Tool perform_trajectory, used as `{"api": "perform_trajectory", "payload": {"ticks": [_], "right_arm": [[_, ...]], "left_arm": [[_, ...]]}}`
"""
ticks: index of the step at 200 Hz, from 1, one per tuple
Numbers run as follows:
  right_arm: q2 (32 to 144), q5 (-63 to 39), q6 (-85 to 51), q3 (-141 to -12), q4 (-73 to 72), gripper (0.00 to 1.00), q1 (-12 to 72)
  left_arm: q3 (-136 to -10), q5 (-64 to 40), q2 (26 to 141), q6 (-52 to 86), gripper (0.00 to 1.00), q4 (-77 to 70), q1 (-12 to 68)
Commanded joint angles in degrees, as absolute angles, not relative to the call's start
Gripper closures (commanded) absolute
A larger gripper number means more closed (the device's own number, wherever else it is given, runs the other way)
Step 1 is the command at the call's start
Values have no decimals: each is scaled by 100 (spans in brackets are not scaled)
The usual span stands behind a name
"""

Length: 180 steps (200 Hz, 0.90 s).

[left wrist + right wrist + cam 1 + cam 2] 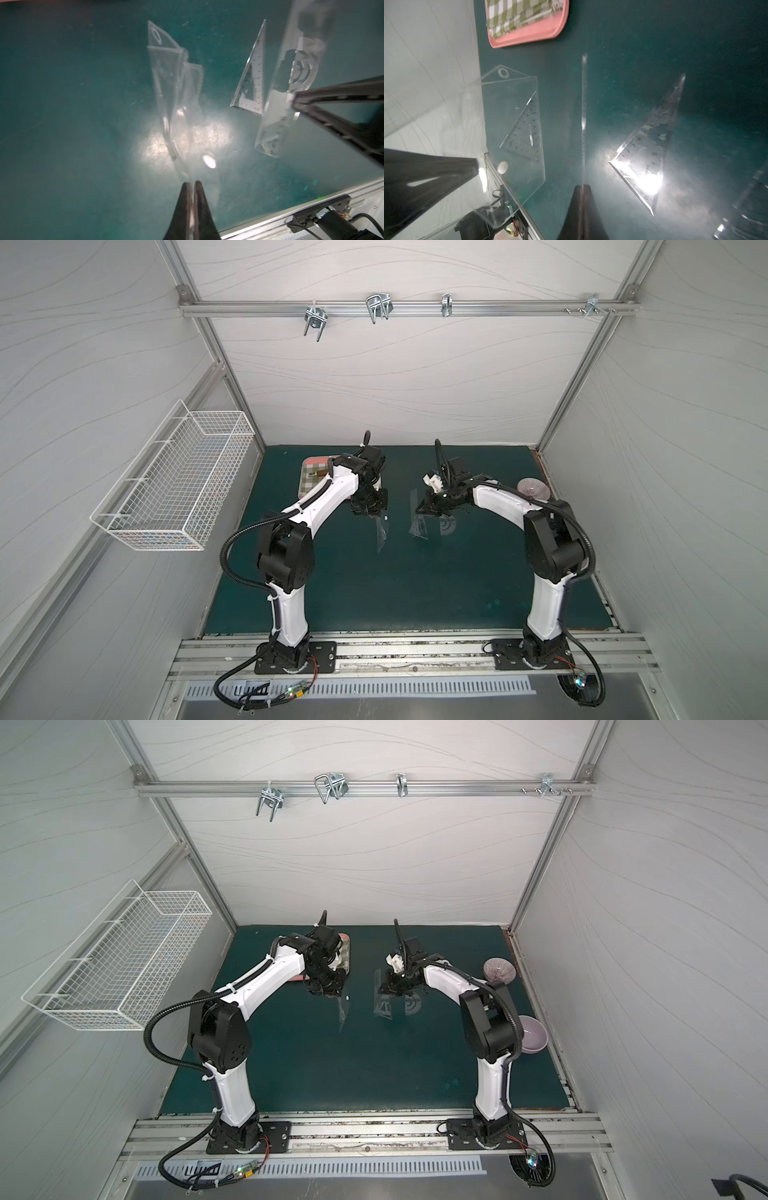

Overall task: Open the ruler set and take out the ruler
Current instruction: Place the ruler at the center of the board.

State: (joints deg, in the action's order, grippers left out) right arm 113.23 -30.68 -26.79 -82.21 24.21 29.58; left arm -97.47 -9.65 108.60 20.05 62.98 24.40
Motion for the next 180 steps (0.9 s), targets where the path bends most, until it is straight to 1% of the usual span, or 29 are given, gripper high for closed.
{"api": "perform_trajectory", "payload": {"ticks": [1, 38, 98, 180], "right_arm": [[11744, -3229, -2840, -8561, 2188, 100, 3270], [12344, -3336, -3084, -8893, 1933, 100, 3583], [12588, -3314, -3138, -8887, 1943, 100, 3646], [12644, -3099, -3038, -8876, 2269, 89, 3641]], "left_arm": [[-9592, -646, 10723, 1855, 100, 6601, 2334], [-9300, -513, 10687, 1802, 100, 6578, 2268], [-9268, -474, 10783, 1811, 100, 6525, 2250], [-9307, -474, 10898, 1811, 100, 6505, 2246]]}}
